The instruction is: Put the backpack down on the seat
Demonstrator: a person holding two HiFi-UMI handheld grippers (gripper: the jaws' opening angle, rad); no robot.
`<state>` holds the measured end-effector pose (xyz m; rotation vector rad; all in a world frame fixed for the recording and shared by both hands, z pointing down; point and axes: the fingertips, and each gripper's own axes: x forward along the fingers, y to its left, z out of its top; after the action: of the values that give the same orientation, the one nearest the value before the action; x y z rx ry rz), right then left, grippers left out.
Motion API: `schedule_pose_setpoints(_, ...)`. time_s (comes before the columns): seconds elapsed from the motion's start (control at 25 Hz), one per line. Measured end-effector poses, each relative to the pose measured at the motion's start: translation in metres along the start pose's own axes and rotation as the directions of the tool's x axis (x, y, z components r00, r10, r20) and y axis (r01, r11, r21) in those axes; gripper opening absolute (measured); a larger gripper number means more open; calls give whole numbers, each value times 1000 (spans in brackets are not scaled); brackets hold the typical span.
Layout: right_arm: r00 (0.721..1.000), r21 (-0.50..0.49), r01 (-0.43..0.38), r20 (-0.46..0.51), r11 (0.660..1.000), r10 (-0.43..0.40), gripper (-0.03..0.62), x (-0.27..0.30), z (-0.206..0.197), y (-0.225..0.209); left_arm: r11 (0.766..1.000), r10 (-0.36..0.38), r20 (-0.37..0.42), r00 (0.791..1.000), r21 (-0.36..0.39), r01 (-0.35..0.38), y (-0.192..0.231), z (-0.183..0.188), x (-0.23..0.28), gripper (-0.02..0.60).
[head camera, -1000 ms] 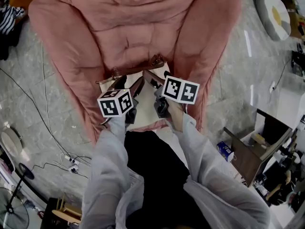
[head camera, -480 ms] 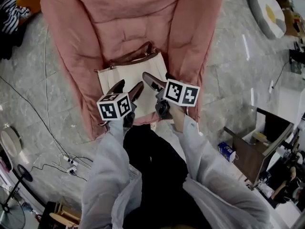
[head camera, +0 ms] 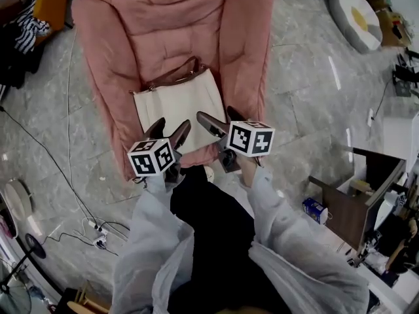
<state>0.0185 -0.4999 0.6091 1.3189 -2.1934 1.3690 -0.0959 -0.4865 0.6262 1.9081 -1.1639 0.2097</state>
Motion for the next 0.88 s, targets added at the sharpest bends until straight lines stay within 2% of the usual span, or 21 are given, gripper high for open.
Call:
schedule_pose_setpoints(0.12, 997, -53, -78, 11, 996, 79, 494, -26, -3, 17, 998, -7, 28, 1000, 57, 5, -19, 4, -21, 379)
schedule_pose_setpoints(0.32, 985, -87, -156, 57, 984, 161, 487, -70, -4, 35, 991, -24, 98, 995, 136, 11, -52, 15, -57, 379)
schedule_pose_setpoints(0.44, 963, -71, -222, 143, 972, 230, 417, -97, 4, 50, 985, -45, 143, 989, 173, 19, -70, 20, -79, 378)
schedule_pose_setpoints(0.56, 941, -74, -281, 177, 957, 290, 396, -120, -2, 64, 979, -90, 178, 980, 196, 54, -89, 20, -102, 377)
schedule_pose_setpoints(0.68, 920, -131, -312, 204, 941, 334, 327, -145, -6, 78, 971, -173, 238, 956, 205, 125, -116, 24, -127, 375)
schedule_pose_setpoints(0.72, 910, -153, -319, 224, 935, 348, 306, -155, -4, 82, 968, -197, 261, 945, 207, 144, -125, 27, -134, 365)
schedule_pose_setpoints(0.8, 892, -190, -324, 265, 927, 366, 261, -174, -2, 87, 962, -218, 296, 930, 227, 153, -140, 29, -148, 276)
schedule_pose_setpoints(0.88, 880, -208, -326, 291, 922, 377, 230, -191, -2, 89, 954, -223, 309, 924, 266, 141, -152, 27, -160, 217)
